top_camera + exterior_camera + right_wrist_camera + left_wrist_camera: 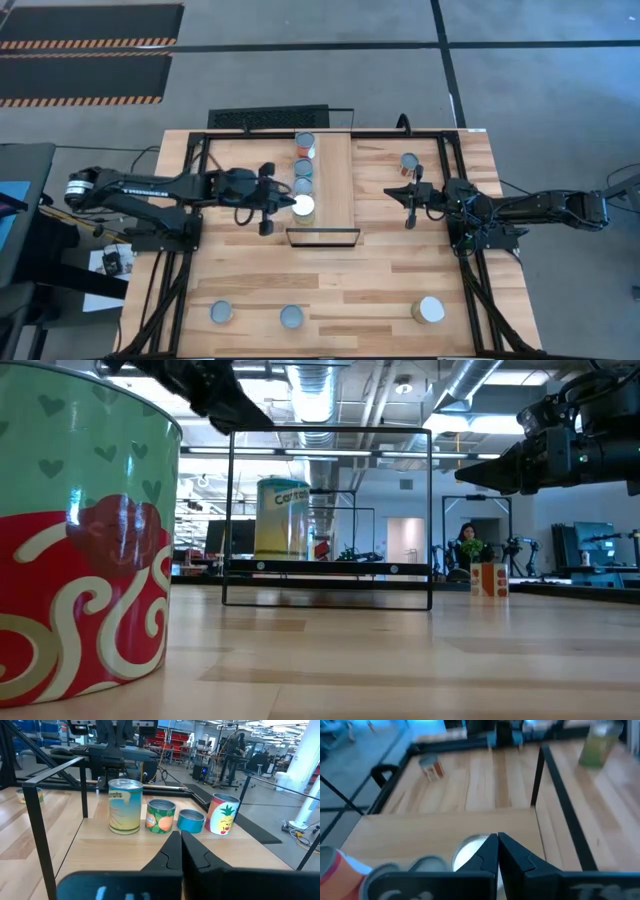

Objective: Pick and place cans onto a shelf
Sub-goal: Put the medium canned diced tomatoes on the shelf aligned with the medium canned peaches

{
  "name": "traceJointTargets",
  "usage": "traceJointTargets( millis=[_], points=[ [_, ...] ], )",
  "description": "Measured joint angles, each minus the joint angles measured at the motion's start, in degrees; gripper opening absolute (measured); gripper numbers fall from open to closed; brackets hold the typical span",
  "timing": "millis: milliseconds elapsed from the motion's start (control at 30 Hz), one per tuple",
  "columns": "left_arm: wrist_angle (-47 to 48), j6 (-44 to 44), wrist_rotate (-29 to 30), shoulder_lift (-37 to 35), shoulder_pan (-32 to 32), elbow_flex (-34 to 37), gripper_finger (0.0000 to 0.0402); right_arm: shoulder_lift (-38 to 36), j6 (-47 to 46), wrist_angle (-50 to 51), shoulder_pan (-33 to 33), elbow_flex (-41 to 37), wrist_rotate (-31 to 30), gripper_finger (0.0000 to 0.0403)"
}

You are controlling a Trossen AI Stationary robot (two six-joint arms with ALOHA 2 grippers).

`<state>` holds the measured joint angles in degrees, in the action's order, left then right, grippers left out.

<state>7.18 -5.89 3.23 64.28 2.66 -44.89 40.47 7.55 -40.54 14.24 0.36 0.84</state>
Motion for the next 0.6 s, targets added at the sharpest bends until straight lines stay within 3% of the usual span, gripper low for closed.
traceJointTargets(
  millis=[300, 467, 600],
  points=[
    [-25.61, 5.82, 0.27, -8.75, 0.76, 20.36, 0.0, -0.01, -2.3, 8.92, -0.16, 4.28, -0.23, 0.0006],
    [-28.83, 8.43, 0.5, -10.16, 2.43, 25.85, 0.0, 0.0, -2.58, 20.14, -2.24, 9.24, -3.3, 0.0006],
    [-34.06, 9.19, 0.39, -9.96, 2.98, 29.59, 0.0, -0.47, -2.66, 35.34, -4.07, 15.92, -7.47, 0.0006]
  ],
)
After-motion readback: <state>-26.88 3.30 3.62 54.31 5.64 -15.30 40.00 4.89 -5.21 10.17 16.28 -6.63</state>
